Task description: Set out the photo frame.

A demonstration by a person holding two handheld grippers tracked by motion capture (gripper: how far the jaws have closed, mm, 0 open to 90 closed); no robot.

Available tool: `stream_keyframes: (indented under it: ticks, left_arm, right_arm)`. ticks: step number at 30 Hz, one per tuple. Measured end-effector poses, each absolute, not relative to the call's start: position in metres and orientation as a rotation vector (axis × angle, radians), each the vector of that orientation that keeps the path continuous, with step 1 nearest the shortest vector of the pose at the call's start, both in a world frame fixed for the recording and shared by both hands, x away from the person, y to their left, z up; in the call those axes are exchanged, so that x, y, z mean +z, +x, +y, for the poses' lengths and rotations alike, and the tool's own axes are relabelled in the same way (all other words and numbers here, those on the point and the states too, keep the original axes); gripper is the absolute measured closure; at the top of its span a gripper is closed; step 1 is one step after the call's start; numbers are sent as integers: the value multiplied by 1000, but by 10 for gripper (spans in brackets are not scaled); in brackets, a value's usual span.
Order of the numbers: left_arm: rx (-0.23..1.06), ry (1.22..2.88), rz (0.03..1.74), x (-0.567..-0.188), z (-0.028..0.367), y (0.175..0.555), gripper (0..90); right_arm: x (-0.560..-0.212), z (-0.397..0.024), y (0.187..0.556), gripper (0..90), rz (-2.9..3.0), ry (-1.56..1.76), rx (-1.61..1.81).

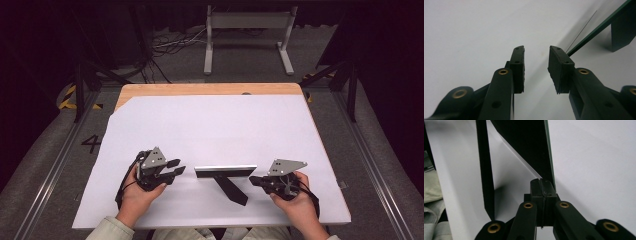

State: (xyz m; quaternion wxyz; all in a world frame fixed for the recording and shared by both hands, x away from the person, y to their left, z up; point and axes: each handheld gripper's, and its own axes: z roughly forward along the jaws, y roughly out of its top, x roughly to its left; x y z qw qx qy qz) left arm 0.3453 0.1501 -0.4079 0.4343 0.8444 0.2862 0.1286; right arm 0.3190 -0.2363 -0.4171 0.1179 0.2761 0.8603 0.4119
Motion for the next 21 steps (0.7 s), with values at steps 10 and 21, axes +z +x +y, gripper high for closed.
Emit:
stream_keyframes:
  ticks: [10, 21]
  left_arm:
    - [319, 2102, 716, -408, 150, 345, 663]
    - [312, 2114, 702, -409, 148, 344, 658]
  right_arm:
    - [-427, -231, 325, 900, 2515, 828, 1194]
    - [-429, -230, 332, 900, 2517, 843, 1184]
